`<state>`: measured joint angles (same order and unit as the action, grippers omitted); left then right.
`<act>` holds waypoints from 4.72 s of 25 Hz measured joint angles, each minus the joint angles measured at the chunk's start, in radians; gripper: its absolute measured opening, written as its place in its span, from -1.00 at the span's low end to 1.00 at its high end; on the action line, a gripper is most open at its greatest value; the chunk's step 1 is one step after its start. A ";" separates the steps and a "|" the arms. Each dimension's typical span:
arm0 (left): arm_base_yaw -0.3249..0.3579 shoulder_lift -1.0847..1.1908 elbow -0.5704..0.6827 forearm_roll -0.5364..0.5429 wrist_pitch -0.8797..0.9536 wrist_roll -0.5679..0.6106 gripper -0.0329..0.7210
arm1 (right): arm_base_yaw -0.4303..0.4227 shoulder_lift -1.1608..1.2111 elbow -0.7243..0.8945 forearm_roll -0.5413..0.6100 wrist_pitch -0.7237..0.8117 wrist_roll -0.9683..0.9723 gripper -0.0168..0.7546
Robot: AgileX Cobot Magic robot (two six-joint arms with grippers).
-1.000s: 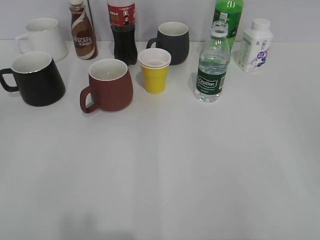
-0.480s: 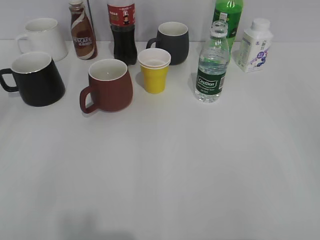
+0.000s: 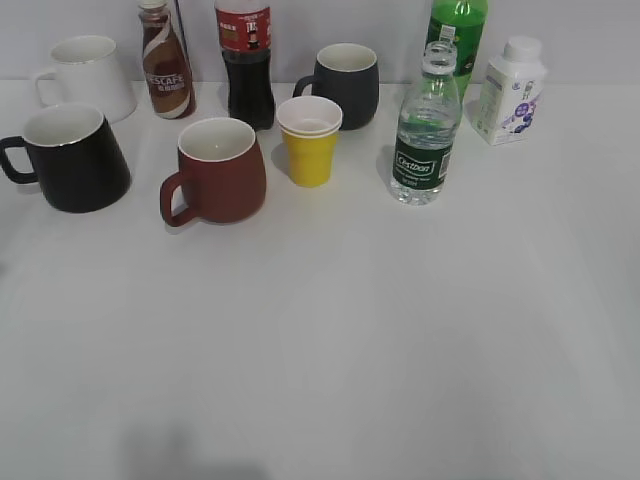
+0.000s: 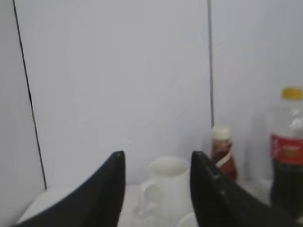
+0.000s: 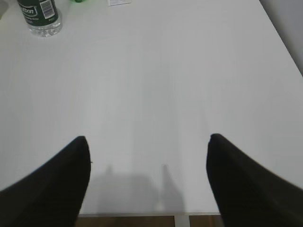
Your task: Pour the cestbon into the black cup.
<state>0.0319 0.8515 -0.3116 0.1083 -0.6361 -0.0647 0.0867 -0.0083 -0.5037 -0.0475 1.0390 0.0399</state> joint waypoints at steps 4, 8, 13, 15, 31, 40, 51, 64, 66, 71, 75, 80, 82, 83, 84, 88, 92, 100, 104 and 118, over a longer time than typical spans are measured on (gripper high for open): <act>0.071 0.377 0.000 -0.003 -0.263 0.000 0.14 | 0.000 0.000 0.000 0.000 0.000 0.000 0.53; 0.088 0.646 0.000 0.002 -0.435 -0.004 0.18 | 0.000 0.000 0.000 0.000 0.000 0.000 0.53; 0.088 0.853 -0.006 0.017 -0.550 -0.004 0.18 | 0.000 0.000 0.000 0.000 0.000 0.000 0.53; 0.088 0.922 -0.028 0.022 -0.560 -0.004 0.18 | 0.000 0.000 0.000 0.001 0.000 0.000 0.53; 0.088 1.120 -0.250 0.053 -0.552 -0.004 0.18 | 0.000 0.000 0.000 0.029 0.000 0.000 0.53; 0.088 1.196 -0.389 0.152 -0.497 -0.005 -0.44 | 0.000 0.000 0.000 0.047 0.000 0.000 0.53; 0.089 1.054 -0.363 0.190 -0.438 0.003 -0.81 | -0.001 0.163 -0.021 0.224 -0.247 -0.230 0.49; 0.089 0.749 -0.302 0.199 -0.301 0.004 -0.81 | 0.172 0.863 0.000 0.938 -1.192 -0.922 0.49; 0.089 0.738 -0.302 0.200 -0.297 0.004 -0.81 | 0.293 0.943 0.039 0.852 -1.365 -0.803 0.49; 0.089 0.735 -0.302 0.204 -0.289 -0.007 -0.81 | 0.439 1.223 0.107 0.518 -1.708 -0.367 0.49; 0.089 0.730 -0.302 0.208 -0.279 -0.020 -0.81 | 0.443 1.500 0.106 0.428 -1.907 -0.254 0.49; 0.089 0.696 -0.302 0.210 -0.262 -0.022 -0.81 | 0.443 1.773 0.049 0.409 -2.027 -0.140 0.54; 0.089 0.684 -0.302 0.211 -0.266 -0.022 -0.81 | 0.443 1.842 0.018 0.386 -2.035 -0.101 0.55; 0.089 0.680 -0.301 0.214 -0.266 -0.022 -0.81 | 0.443 1.863 0.006 0.374 -2.035 -0.090 0.56; 0.089 0.677 -0.301 0.218 -0.266 -0.022 -0.81 | 0.443 1.881 -0.008 0.367 -2.036 -0.084 0.57; 0.089 0.676 -0.301 0.251 -0.266 -0.023 -0.81 | 0.443 1.917 -0.070 0.357 -2.038 -0.074 0.64; 0.089 0.676 -0.301 0.267 -0.267 -0.023 -0.81 | 0.443 1.941 -0.154 0.383 -2.007 -0.074 0.70; 0.089 0.676 -0.301 0.276 -0.267 -0.023 -0.81 | 0.441 2.076 -0.358 0.413 -1.933 -0.074 0.69; 0.089 0.676 -0.301 0.364 -0.267 -0.048 -0.81 | 0.436 2.114 -0.419 0.507 -1.896 -0.104 0.31; -0.199 0.567 -0.301 0.570 -0.024 -0.265 -0.81 | 0.441 1.714 -0.351 0.042 -1.519 -0.335 0.26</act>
<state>-0.1671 1.4183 -0.6126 0.6780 -0.6602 -0.3293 0.5277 1.7053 -0.8546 -0.0060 -0.4796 -0.2950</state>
